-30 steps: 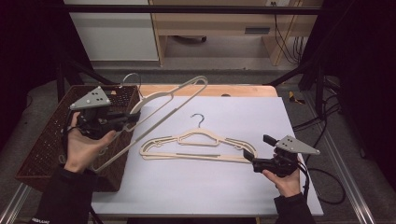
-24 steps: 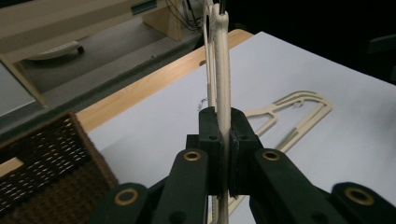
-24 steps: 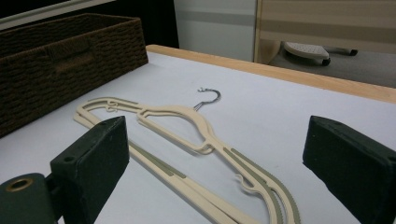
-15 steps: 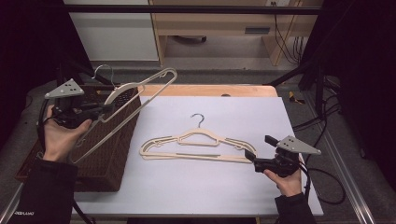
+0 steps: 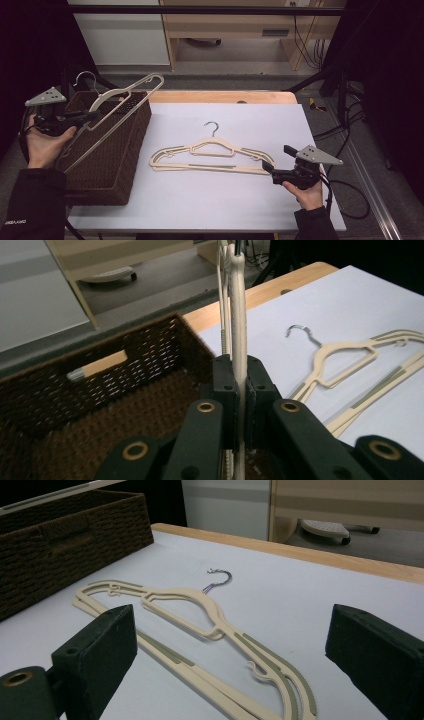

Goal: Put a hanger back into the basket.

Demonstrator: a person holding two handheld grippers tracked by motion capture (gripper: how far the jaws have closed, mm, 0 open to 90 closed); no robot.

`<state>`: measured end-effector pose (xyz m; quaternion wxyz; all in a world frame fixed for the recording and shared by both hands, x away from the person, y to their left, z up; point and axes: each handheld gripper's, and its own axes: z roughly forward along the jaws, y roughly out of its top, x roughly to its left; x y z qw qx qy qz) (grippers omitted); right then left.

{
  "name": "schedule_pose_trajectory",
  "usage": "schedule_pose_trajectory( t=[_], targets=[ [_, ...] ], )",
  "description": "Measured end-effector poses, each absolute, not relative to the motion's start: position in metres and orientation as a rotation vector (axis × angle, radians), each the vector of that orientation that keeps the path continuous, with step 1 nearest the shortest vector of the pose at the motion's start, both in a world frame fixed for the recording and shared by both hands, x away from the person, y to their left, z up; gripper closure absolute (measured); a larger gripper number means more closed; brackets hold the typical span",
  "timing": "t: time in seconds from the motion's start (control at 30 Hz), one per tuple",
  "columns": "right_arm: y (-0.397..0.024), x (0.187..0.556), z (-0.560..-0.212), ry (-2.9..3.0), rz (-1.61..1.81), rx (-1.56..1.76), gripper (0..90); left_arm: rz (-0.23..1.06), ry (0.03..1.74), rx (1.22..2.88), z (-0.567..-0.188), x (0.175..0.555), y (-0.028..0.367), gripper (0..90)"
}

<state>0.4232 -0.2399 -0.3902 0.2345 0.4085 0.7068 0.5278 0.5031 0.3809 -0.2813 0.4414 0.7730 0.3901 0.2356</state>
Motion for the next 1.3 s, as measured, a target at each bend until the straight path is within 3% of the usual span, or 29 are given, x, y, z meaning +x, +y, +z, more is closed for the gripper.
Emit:
schedule_pose_trajectory(
  t=[0.77,1.3],
  targets=[
    [-0.240,0.425,-0.392,1.949,1.442,1.134,6.1,0.557,1.083,1.965,-0.316,0.498,0.435,86.4],
    [-0.239,0.426,-0.394,1.957,1.437,1.134,6.0,0.480,1.258,2.005,-0.374,0.510,0.430,86.0]
  ],
)
